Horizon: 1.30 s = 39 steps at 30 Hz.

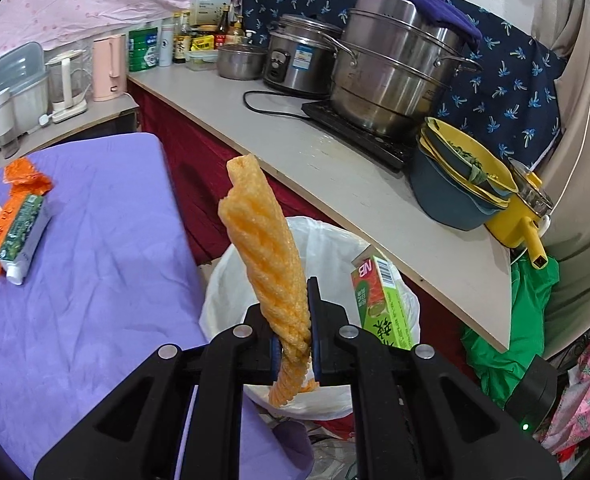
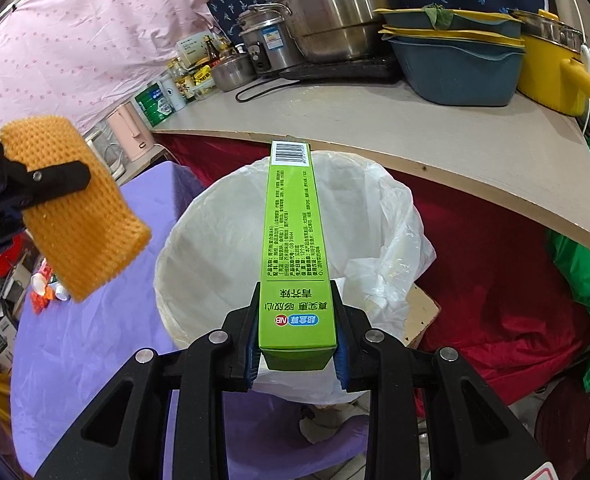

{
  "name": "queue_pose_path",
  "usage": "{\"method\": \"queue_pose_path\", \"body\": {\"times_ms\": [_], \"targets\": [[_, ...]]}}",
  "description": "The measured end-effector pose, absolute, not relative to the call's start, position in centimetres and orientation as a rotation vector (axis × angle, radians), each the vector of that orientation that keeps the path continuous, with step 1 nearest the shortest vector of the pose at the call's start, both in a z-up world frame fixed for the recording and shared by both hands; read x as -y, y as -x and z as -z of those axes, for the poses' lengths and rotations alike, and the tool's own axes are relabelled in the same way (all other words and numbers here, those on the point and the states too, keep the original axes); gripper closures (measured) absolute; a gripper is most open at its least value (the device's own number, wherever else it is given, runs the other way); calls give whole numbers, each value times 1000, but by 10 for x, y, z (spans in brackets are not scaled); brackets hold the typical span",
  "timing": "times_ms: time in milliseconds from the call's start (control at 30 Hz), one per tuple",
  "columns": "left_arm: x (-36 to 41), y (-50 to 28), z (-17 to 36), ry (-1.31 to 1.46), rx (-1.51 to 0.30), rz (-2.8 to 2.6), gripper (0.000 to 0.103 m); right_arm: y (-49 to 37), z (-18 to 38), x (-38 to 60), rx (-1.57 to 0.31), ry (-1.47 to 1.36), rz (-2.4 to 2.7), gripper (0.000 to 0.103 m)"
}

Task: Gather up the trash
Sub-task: 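Carry the mesh sleeve and green box over the bin and open both tools, then move both open tools back over the table trash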

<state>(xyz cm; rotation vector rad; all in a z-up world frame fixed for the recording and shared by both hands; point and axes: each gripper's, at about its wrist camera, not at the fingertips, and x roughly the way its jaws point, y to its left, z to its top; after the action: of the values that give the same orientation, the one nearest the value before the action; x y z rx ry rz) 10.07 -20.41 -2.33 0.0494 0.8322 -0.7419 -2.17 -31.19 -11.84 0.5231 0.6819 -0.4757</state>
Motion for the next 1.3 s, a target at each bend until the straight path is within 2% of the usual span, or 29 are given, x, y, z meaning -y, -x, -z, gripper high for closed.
{"method": "queue_pose_path", "body": {"times_ms": [333,400,467,567,667,867,1000,1300], "targets": [[230,-107,41,-97,-859,739,92,21,123,322,-688,-543,494,75],[231,-108,42,-103,-858,737,89,21,123,321,-687,-543,497,75],[230,-108,43,-99,-855,728,65,22,122,322,-679,-541,505,73],[226,-108,39,-99,-825,704,45,22,118,324,-667,-539,511,70],[220,-108,35,-103,-800,682,39,23,111,326,-649,-538,516,69],[202,-113,28,-89,-777,648,33,22,92,323,-613,-514,508,63],[191,-114,23,-81,-758,630,33,21,83,316,-599,-493,503,56],[165,-118,14,-54,-740,596,33,14,65,300,-578,-452,488,50]]}}
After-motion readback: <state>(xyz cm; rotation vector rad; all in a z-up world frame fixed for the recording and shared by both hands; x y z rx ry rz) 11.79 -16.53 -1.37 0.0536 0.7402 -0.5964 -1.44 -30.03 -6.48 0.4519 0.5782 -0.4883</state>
